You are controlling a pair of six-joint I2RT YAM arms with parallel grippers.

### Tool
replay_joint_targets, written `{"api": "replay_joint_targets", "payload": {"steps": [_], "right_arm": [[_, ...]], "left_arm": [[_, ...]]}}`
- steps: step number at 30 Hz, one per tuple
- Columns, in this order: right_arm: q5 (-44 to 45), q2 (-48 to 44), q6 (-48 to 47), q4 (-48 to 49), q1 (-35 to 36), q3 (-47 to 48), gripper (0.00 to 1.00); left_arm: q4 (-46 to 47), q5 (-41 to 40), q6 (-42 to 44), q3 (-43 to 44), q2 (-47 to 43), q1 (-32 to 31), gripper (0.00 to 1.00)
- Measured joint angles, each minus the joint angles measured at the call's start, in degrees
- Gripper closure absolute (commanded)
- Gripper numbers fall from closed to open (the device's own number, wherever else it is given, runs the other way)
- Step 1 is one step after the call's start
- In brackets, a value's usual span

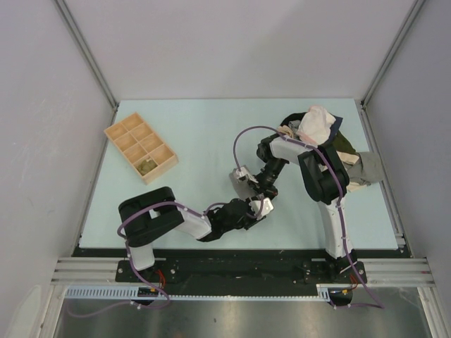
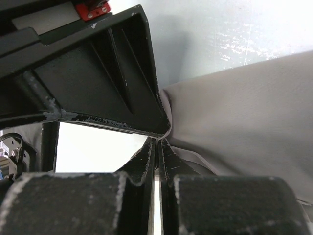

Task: Roll the underwear
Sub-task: Roll the underwear to the center of the board.

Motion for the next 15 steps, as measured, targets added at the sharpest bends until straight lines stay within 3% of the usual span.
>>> {"api": "replay_joint_targets", "payload": {"steps": [5,10,15], "right_arm": [[0.02,0.0,-0.24,-0.04,0.02,0.0,1.0],[0.04,0.0,-0.26,-0.04,0.02,0.0,1.0],[0.09,0.0,-0.26,-0.07,0.0,0.0,0.98]], "left_arm": [[0.02,-1.44,0.04,0.09,0.28,-0.02,0.76],[0.22,-2.54,0.2,0.13,0.61,0.07,1.0],[0.2,-1.77,0.33,0.13,0.63,0.42,0.99]]}}
